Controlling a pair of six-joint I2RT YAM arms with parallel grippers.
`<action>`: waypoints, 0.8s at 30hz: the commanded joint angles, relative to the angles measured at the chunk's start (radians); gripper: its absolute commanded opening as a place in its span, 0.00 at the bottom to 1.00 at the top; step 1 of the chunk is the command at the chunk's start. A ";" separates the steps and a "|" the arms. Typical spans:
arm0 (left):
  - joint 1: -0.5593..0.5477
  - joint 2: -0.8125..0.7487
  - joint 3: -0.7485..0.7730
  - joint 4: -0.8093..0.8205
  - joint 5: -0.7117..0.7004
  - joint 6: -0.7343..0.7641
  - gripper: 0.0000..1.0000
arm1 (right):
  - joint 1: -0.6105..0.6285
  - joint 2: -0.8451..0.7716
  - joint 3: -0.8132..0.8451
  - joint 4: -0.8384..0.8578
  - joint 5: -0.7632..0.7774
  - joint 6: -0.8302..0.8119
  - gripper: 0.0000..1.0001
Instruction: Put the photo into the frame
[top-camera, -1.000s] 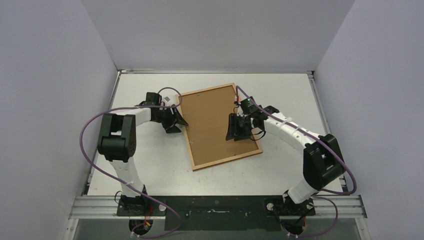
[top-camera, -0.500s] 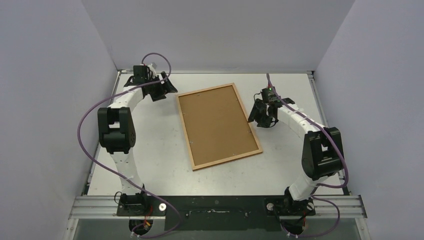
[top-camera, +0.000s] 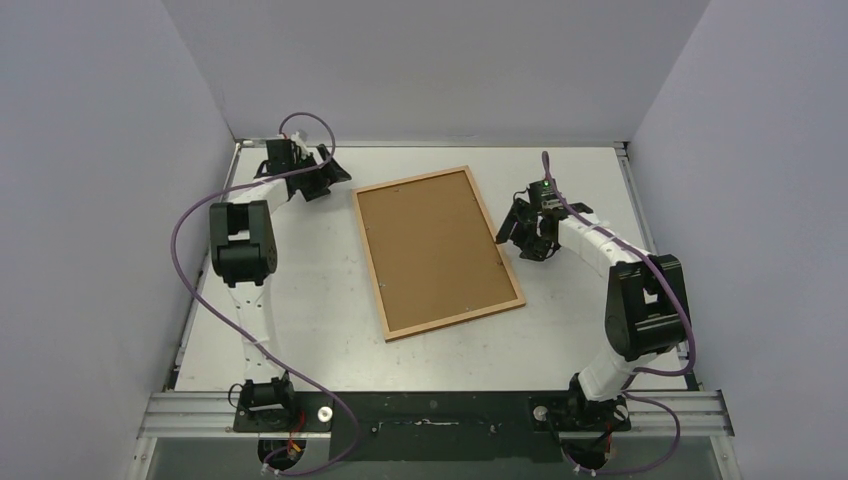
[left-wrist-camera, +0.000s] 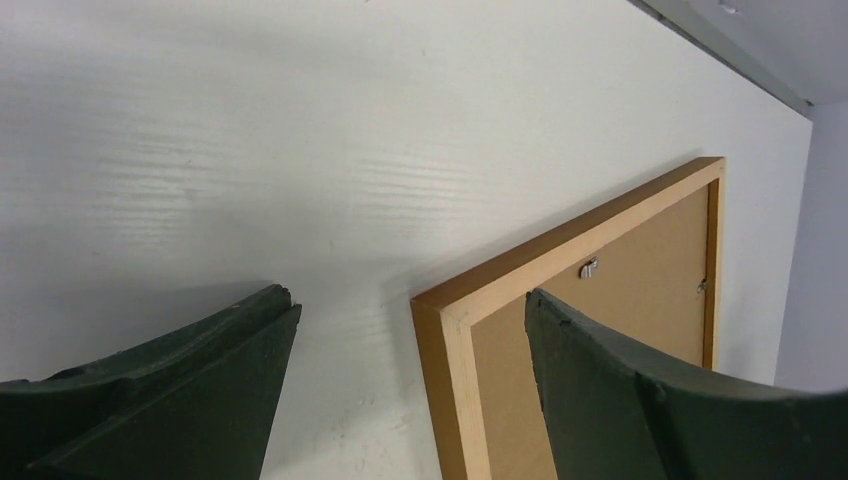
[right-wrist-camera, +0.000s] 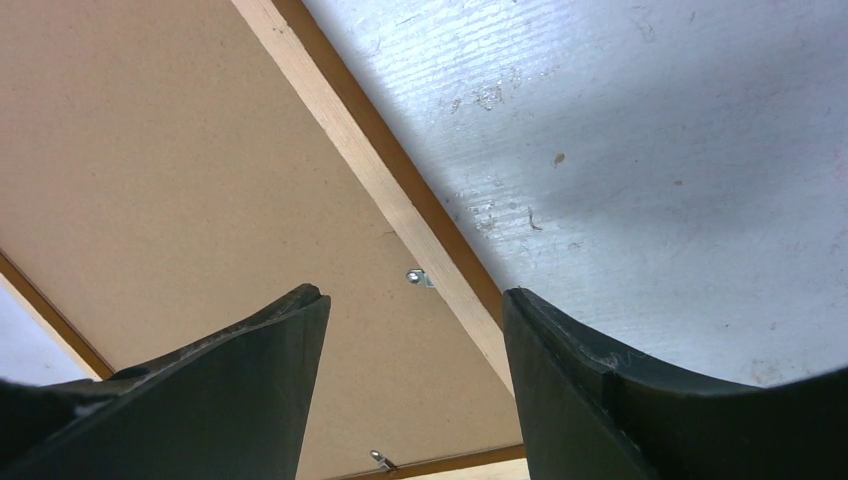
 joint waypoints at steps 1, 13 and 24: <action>0.008 0.051 0.067 0.146 0.077 -0.064 0.83 | -0.005 -0.061 -0.005 0.036 -0.012 0.017 0.65; -0.029 0.158 0.116 0.209 0.378 -0.130 0.69 | 0.000 -0.021 0.025 0.024 -0.060 0.029 0.64; -0.034 0.010 -0.144 0.276 0.508 -0.116 0.51 | 0.062 0.026 0.094 0.056 -0.093 0.026 0.64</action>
